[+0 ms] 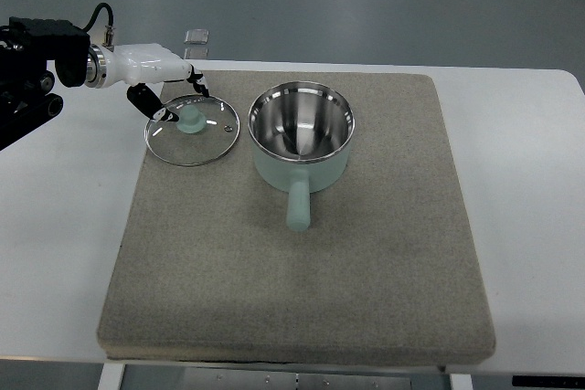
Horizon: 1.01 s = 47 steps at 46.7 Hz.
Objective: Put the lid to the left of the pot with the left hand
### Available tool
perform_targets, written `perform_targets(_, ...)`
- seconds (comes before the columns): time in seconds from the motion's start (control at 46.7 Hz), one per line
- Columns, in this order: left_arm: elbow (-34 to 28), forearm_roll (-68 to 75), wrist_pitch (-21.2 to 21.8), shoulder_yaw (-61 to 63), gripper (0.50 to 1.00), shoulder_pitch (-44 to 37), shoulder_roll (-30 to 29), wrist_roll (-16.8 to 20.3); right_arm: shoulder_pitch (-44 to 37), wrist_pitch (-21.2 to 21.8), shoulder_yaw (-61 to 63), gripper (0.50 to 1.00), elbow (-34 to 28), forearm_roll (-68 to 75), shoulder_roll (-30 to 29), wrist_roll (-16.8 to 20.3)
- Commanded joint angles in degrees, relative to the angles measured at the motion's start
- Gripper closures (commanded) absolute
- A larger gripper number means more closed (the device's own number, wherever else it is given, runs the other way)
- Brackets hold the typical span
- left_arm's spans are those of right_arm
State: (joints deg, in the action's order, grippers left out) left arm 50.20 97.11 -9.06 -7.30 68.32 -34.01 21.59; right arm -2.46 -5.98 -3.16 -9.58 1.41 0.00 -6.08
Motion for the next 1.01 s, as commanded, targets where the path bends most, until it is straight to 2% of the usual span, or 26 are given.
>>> perform_targets(0.0, 0.16, -0.26, 0.28, -0.43, 0.506, 0.05, 0.00, -0.06, 0.00, 0.00, 0.00, 0.579, 0.00, 0.00, 0.00, 0.01)
perform_targets(0.107, 0.07, -4.72, 0.45, -0.96, 0.506, -0.03, -0.09, -0.06, 0.00, 0.00, 0.00, 0.579, 0.00, 0.00, 0.00, 0.01)
perform_targets(0.343, -3.27, -29.24, 2.82, -0.34, 0.506, -0.30, 0.00, 0.03, 0.00, 0.00, 0.00, 0.579, 0.00, 0.00, 0.00, 0.01)
perform_targets(0.535, -3.71, -42.17, 4.93, -0.34, 0.504, -1.44, -0.09, 0.03, 0.00, 0.00, 0.00, 0.579, 0.00, 0.00, 0.00, -0.08)
perform_targets(0.771, -5.11, -54.21, 4.93, -0.34, 0.504, -3.46, -0.09, 0.03, 0.00, 0.00, 0.00, 0.579, 0.00, 0.00, 0.00, -0.08)
perform_targets(0.985, -4.59, -70.99, 4.23, -0.87, 0.504, -5.04, -0.09, 0.03, 0.00, 0.00, 0.00, 0.579, 0.00, 0.00, 0.00, 0.01)
